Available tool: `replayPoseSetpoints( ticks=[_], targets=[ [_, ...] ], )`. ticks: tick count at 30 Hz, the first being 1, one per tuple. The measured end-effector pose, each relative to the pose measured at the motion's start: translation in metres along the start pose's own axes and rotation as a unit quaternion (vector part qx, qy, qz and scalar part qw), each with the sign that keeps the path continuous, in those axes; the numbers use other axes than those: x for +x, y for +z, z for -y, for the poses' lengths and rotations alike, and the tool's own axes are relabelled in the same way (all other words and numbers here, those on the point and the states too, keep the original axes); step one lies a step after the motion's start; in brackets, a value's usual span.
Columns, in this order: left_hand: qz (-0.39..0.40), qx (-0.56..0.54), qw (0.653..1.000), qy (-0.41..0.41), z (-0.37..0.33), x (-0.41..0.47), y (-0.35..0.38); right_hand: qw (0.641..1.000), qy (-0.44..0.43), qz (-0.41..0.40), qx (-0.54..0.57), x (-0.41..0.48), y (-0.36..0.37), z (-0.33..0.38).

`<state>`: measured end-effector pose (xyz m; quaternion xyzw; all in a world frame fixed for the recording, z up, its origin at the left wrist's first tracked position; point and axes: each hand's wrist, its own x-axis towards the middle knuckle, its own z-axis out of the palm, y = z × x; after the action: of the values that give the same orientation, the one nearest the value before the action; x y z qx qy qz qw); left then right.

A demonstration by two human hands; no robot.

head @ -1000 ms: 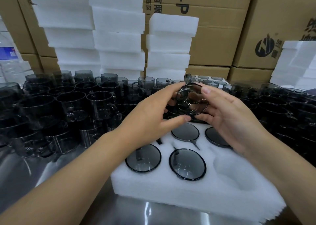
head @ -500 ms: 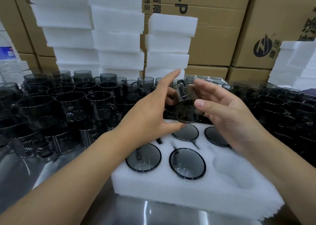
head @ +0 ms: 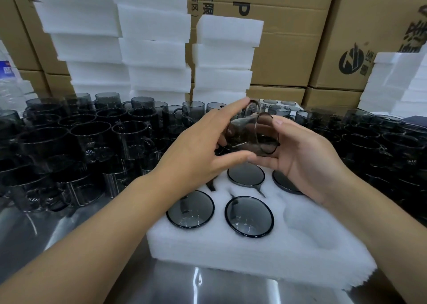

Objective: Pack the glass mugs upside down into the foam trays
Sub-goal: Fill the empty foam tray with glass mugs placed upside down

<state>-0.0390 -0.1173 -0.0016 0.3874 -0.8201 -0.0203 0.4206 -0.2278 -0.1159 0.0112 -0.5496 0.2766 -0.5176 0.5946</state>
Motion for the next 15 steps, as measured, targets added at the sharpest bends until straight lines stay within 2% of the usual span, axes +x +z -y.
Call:
replayPoseSetpoints(
  ticks=[3,10,15],
  targets=[
    [0.004,0.015,1.000,-0.012,-0.0001,0.0006,0.0003,1.000,0.011,-0.012,-0.011,0.0010,-0.0008,-0.0007],
    [0.004,-0.037,0.995,-0.088,-0.0011,0.0022,0.0017,0.997,-0.014,-0.002,-0.076,-0.0002,0.0015,0.0003],
    [0.001,-0.047,0.996,-0.078,-0.0014,0.0013,0.0022,0.985,-0.053,-0.020,-0.161,-0.0022,0.0017,-0.0009]
  ],
)
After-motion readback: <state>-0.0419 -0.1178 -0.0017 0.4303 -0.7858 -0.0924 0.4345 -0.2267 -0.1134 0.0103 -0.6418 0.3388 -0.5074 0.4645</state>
